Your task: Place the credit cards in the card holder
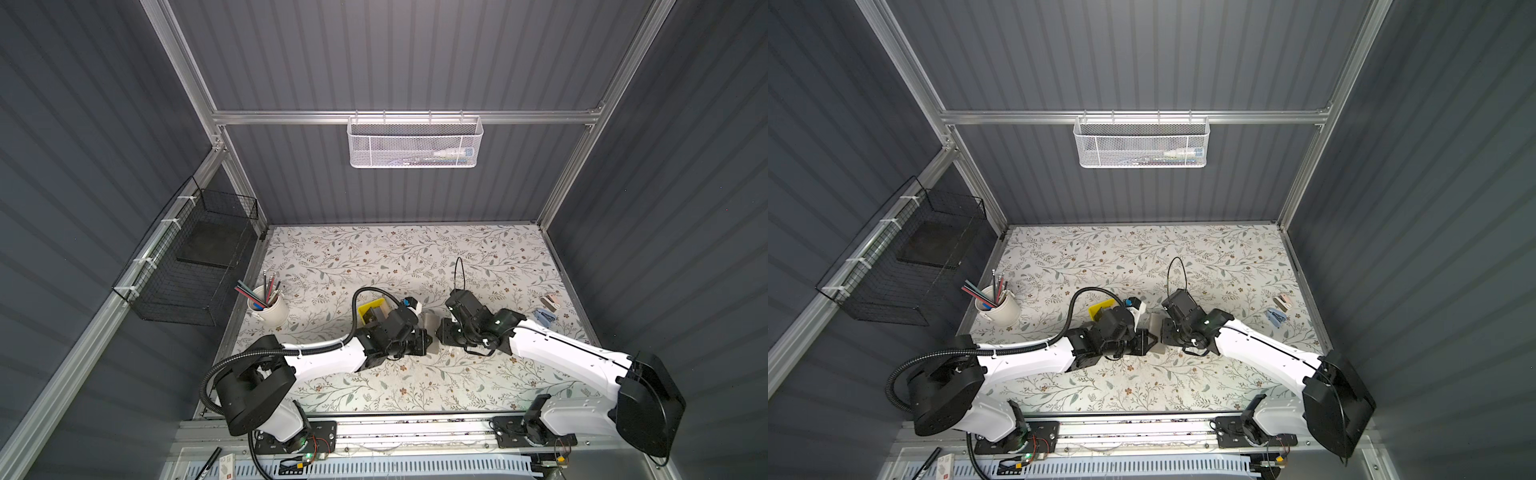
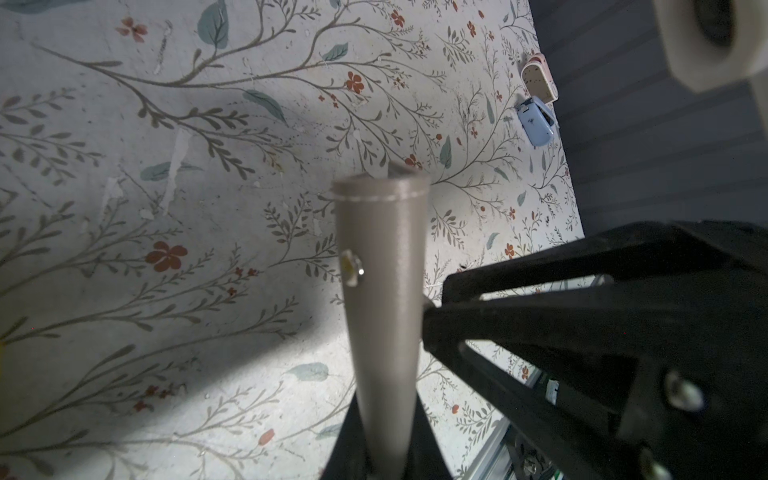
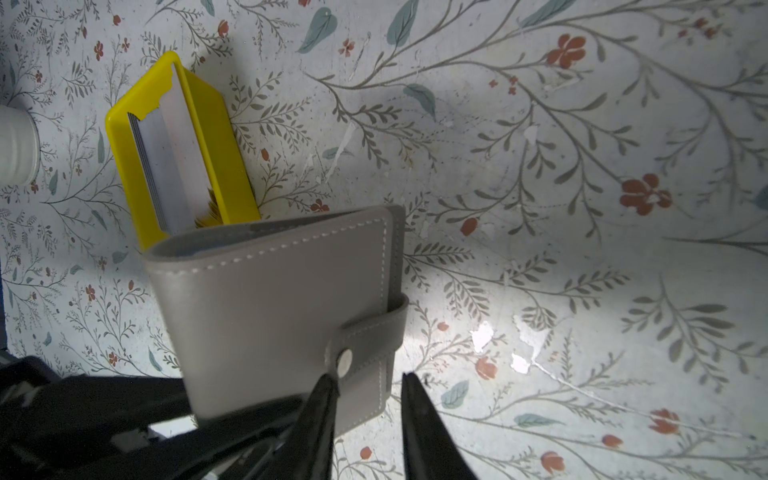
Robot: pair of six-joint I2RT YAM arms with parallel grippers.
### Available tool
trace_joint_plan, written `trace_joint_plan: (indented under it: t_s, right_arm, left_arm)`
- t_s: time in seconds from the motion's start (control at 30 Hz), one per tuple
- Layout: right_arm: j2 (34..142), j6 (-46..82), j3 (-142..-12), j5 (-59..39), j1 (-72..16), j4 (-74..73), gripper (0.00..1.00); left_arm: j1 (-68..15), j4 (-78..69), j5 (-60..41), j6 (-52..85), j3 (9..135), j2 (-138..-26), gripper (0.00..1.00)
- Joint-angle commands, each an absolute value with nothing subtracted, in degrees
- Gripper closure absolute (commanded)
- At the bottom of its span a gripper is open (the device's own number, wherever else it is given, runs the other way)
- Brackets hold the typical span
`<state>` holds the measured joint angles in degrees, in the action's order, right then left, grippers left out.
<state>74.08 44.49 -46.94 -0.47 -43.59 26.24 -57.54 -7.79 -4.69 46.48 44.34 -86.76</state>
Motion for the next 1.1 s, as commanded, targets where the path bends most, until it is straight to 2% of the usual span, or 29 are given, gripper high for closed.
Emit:
trace_joint_plan:
  t_s: [0.0, 0.23, 0.33, 1.07]
  right_arm:
    - [74.6, 44.0, -47.1, 0.2, -43.2, 26.6, 0.72]
    - [74.9, 43.8, -46.7, -1.5, -43.4, 23.8, 0.75]
    - [75.5, 44.0, -46.8, -0.4, -43.6, 24.4, 0.8]
    - [77.1, 44.9, -46.1, 2.5, -44.2, 25.6, 0.96]
  left_arm:
    - [-57.3, -9.3, -5.4, 45.9, 43.7, -86.0, 0.87]
    - [-57.3, -10.1, -6.1, 46.1, 43.4, -86.6, 0.87]
    - [-57.3, -10.5, -6.4, 46.2, 43.5, -86.9, 0.87]
    - [-57.3, -9.7, -6.0, 46.1, 43.4, -87.8, 0.87]
